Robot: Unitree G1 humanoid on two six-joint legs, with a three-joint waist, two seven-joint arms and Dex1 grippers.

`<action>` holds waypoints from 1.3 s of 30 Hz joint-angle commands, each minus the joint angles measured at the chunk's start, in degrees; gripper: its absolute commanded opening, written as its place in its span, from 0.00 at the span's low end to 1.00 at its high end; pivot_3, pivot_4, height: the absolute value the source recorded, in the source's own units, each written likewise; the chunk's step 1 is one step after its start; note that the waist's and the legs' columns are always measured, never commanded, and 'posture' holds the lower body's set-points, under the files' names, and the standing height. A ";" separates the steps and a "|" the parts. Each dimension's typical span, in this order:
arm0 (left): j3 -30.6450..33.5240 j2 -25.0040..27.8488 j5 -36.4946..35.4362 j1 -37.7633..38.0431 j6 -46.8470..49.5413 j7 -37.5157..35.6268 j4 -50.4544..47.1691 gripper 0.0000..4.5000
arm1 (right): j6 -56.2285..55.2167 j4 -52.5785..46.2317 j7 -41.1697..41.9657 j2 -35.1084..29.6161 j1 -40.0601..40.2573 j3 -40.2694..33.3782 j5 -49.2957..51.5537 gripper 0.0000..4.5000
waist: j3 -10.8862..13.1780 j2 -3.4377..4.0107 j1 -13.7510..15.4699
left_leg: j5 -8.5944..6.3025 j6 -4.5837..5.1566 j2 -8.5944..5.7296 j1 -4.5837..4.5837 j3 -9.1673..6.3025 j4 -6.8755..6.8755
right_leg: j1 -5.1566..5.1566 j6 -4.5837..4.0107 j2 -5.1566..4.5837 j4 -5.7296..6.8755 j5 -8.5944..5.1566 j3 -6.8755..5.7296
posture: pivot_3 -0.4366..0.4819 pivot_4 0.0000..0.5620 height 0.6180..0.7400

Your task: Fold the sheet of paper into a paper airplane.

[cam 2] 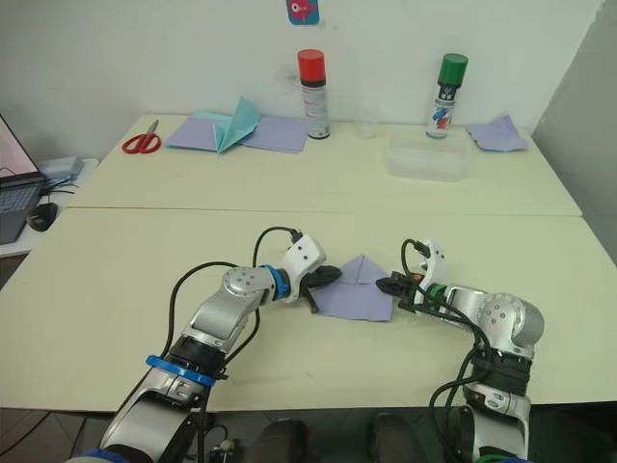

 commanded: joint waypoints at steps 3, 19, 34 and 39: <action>-2.35 -0.40 0.72 1.16 2.53 -1.56 1.41 0.00 | -0.72 -2.64 1.88 0.91 -4.12 1.21 3.81 0.00 | 0.01 0.02 -0.10 | -0.01 0.02 0.01 0.00 0.02 -0.03 | -0.04 0.00 0.02 0.00 0.00 0.01 | 0.48 0.27 1.00; -2.00 -0.26 1.04 0.92 2.85 -1.68 2.06 0.00 | -5.85 3.80 -0.41 3.04 -4.99 6.03 1.51 0.00 | 0.01 0.02 -0.04 | -0.03 0.05 0.02 -0.02 0.00 -0.08 | -0.04 -0.02 0.05 -0.03 -0.01 -0.02 | 0.48 0.27 1.00; -1.77 -0.28 1.38 0.46 2.56 -1.03 3.04 0.00 | -8.44 3.99 2.64 3.18 -5.14 7.51 4.22 0.54 | 0.01 0.02 -0.04 | -0.03 0.05 0.03 -0.02 0.00 -0.07 | -0.04 -0.02 0.06 -0.02 -0.01 -0.02 | 0.48 0.27 1.00; -1.69 -0.23 1.42 0.46 2.51 -0.86 3.13 0.00 | -7.04 4.19 3.18 3.25 -6.55 4.18 8.18 0.54 | 0.01 0.03 -0.04 | -0.03 0.05 0.04 -0.01 0.00 -0.06 | -0.04 -0.01 0.06 -0.01 -0.01 -0.03 | 0.48 0.27 1.00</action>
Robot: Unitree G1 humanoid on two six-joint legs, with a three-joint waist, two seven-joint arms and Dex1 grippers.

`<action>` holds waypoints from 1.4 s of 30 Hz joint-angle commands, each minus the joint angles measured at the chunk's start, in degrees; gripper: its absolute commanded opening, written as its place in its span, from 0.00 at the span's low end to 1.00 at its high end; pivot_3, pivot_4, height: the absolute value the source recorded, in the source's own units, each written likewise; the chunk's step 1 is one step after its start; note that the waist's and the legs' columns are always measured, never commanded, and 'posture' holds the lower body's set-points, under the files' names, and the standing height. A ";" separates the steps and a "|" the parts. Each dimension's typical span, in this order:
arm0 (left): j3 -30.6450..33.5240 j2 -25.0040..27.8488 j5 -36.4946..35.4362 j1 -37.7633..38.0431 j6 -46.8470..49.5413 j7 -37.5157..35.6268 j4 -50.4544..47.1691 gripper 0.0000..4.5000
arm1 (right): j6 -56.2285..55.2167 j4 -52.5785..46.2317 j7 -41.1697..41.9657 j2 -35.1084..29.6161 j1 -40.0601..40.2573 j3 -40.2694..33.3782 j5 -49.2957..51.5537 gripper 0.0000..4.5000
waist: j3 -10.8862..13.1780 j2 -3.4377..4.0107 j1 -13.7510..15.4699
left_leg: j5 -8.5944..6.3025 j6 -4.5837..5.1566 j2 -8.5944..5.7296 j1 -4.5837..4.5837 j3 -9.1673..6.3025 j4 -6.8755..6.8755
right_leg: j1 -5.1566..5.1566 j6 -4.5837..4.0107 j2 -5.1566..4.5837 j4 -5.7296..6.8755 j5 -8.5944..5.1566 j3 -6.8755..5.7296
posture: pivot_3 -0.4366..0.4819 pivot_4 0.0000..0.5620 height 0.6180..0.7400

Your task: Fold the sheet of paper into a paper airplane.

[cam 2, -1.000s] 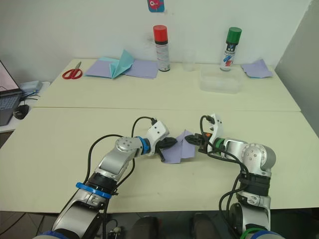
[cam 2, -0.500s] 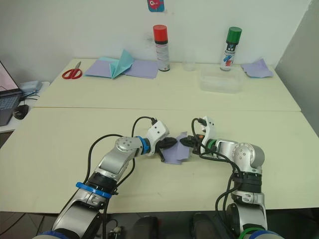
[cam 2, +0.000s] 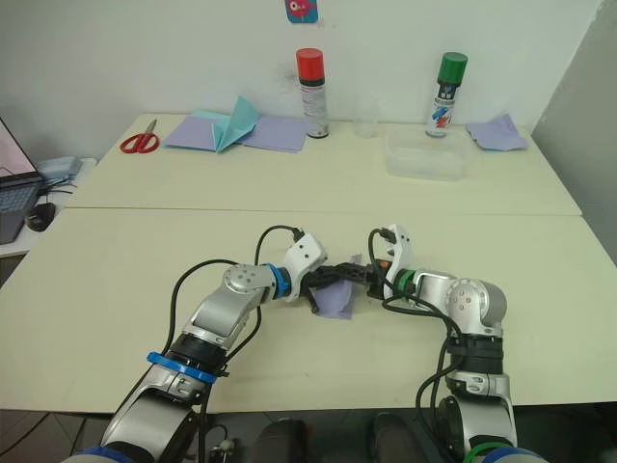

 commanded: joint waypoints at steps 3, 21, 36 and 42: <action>-1.69 0.01 1.45 1.16 1.32 0.16 2.65 0.00 | 1.27 -0.25 0.42 0.23 -3.14 -5.13 5.50 0.54 | 0.00 0.01 0.00 | 0.00 0.00 0.00 0.00 0.00 0.00 | 0.00 0.00 0.00 0.02 0.00 0.00 | 0.48 0.27 1.00; -2.31 0.63 1.72 1.76 1.42 -0.41 1.82 0.00 | -17.18 1.54 3.34 -8.91 1.30 -0.31 -2.46 0.01 | 0.00 0.01 -0.02 | 0.00 0.00 -0.04 0.00 0.04 -0.02 | 0.02 0.00 -0.01 -0.07 0.00 0.03 | 0.48 0.27 1.00; -2.82 0.85 1.76 1.93 1.72 -0.95 1.29 0.00 | -22.72 -2.94 10.32 -6.16 6.32 10.91 -3.89 0.01 | 0.01 0.01 0.03 | 0.00 0.00 -0.02 0.02 0.01 -0.10 | 0.02 0.01 0.07 -0.14 0.00 -0.01 | 0.48 0.27 1.00; -2.95 0.87 1.52 2.46 2.42 -0.83 0.56 0.00 | -24.17 -0.96 9.74 -6.36 6.44 15.64 -8.24 0.01 | 0.00 0.02 0.02 | 0.00 0.00 -0.02 0.01 0.05 -0.20 | 0.10 0.07 0.05 -0.42 0.04 0.02 | 0.48 0.27 1.00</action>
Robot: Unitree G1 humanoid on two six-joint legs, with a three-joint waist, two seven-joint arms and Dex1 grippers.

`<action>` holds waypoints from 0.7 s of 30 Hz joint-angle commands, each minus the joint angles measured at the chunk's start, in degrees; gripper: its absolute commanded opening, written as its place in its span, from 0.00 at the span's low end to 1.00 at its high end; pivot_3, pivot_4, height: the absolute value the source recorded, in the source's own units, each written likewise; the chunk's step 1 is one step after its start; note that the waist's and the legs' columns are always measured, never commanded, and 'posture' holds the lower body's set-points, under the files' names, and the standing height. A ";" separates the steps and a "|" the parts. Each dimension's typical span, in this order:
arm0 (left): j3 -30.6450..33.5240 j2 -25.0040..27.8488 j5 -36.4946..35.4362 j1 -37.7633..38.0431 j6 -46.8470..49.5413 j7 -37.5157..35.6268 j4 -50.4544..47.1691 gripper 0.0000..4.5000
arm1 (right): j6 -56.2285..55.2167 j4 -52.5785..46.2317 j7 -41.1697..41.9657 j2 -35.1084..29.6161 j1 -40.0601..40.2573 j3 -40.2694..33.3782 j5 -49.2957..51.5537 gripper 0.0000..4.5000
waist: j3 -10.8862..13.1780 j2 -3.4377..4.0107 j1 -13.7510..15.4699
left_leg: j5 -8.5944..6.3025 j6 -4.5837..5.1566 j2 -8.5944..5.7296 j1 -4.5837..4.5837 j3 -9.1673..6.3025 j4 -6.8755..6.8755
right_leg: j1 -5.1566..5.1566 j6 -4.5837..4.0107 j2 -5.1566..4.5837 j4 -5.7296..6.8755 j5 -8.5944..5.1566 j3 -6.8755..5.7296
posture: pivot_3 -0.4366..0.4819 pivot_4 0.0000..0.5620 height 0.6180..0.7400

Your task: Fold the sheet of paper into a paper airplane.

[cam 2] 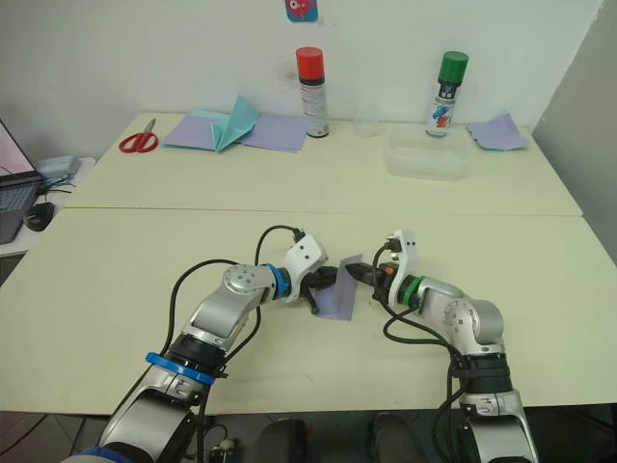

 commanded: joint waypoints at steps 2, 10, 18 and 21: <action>-2.24 0.41 1.38 2.13 2.53 -0.62 1.41 0.00 | -2.77 0.23 0.62 -0.95 -0.81 4.37 -4.06 0.01 | 0.00 0.00 0.01 | 0.00 0.00 -0.01 0.00 -0.01 -0.02 | 0.00 0.00 0.00 -0.01 0.00 -0.02 | 0.48 0.27 1.00; 0.31 3.38 0.21 3.53 4.60 -0.81 -0.38 0.00 | -6.01 2.58 2.35 -1.48 -0.53 9.73 -9.01 0.01 | -0.01 0.01 -0.22 | 0.00 0.00 -0.01 0.04 0.00 -0.07 | -0.01 -0.01 0.04 -0.02 0.00 -0.02 | 0.48 0.27 1.00; 5.04 11.40 -2.08 3.93 7.31 -2.57 -4.41 0.00 | -8.88 4.56 2.81 -3.08 -0.65 12.99 -13.91 0.01 | -0.02 0.00 -0.57 | 0.01 0.00 0.06 0.14 -0.04 -0.08 | 0.00 -0.02 0.11 0.04 0.00 -0.03 | 0.48 0.27 1.00; 7.20 13.27 -3.74 2.54 6.59 -2.99 -3.88 0.00 | -9.07 4.91 3.13 -3.09 -0.90 13.14 -14.46 0.01 | -0.01 0.00 -0.70 | 0.01 0.00 0.06 0.15 0.02 -0.07 | 0.00 0.00 0.10 0.03 0.01 -0.01 | 0.48 0.27 1.00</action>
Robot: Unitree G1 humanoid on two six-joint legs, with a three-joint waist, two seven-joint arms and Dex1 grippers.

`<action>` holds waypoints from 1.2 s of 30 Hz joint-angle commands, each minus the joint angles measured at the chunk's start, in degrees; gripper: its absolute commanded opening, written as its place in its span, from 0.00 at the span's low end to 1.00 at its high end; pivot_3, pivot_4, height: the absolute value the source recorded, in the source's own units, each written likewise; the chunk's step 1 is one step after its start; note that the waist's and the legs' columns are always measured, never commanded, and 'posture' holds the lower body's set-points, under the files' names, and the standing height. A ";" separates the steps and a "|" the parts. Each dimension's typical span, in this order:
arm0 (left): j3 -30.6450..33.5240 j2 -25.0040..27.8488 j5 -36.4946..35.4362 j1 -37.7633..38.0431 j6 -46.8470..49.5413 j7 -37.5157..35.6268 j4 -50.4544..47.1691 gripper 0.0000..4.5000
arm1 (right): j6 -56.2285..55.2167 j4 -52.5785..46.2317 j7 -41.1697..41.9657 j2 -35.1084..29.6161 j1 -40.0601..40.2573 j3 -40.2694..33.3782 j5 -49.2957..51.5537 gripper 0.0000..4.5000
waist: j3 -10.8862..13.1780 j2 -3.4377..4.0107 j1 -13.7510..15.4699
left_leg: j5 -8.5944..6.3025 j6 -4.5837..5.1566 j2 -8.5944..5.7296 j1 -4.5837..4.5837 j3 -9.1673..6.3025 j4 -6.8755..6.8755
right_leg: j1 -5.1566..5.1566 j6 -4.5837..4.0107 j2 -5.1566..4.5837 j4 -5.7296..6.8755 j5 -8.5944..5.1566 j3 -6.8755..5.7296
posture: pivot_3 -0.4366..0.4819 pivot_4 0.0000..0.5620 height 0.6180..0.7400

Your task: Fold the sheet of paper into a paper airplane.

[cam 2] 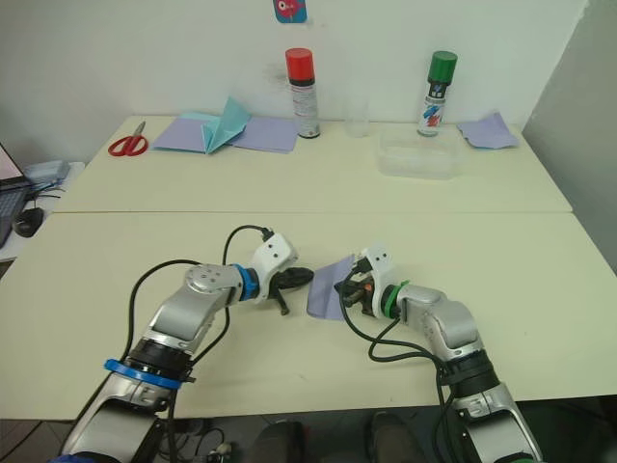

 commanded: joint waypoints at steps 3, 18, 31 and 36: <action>5.09 1.75 -3.30 -2.07 1.55 -0.93 2.32 0.00 | -0.23 2.10 0.21 -0.90 -0.46 -0.13 -1.74 0.01 | 0.00 -0.01 -0.10 | 0.00 0.00 0.00 -0.01 0.00 0.00 | -0.01 0.01 0.00 0.00 0.01 -0.01 | 0.48 0.27 1.00; 4.78 -6.66 -9.21 -10.90 6.61 -4.55 9.39 0.28 | -1.00 3.78 1.02 -0.73 -1.91 -0.13 -2.79 0.00 | 0.02 -0.04 0.15 | 0.00 0.00 -0.04 -0.10 0.01 0.07 | -0.04 0.09 0.14 0.01 0.06 0.00 | 0.48 0.27 1.00; -4.21 -5.27 0.46 -13.35 -1.54 -7.81 17.68 0.71 | -0.78 3.55 0.58 0.15 -2.04 -0.99 -3.09 0.00 | 0.02 -0.04 0.21 | 0.00 0.00 -0.02 -0.11 0.03 0.22 | -0.03 0.13 0.16 0.05 0.10 0.04 | 0.48 0.27 1.00; -3.64 -5.68 -1.51 -11.97 1.39 -10.38 15.35 0.67 | -0.37 2.86 0.27 0.36 -1.80 -1.40 -3.01 0.00 | 0.02 -0.03 0.20 | 0.00 0.00 -0.03 -0.12 0.04 0.26 | -0.02 0.13 0.16 0.07 0.10 0.04 | 0.48 0.27 1.00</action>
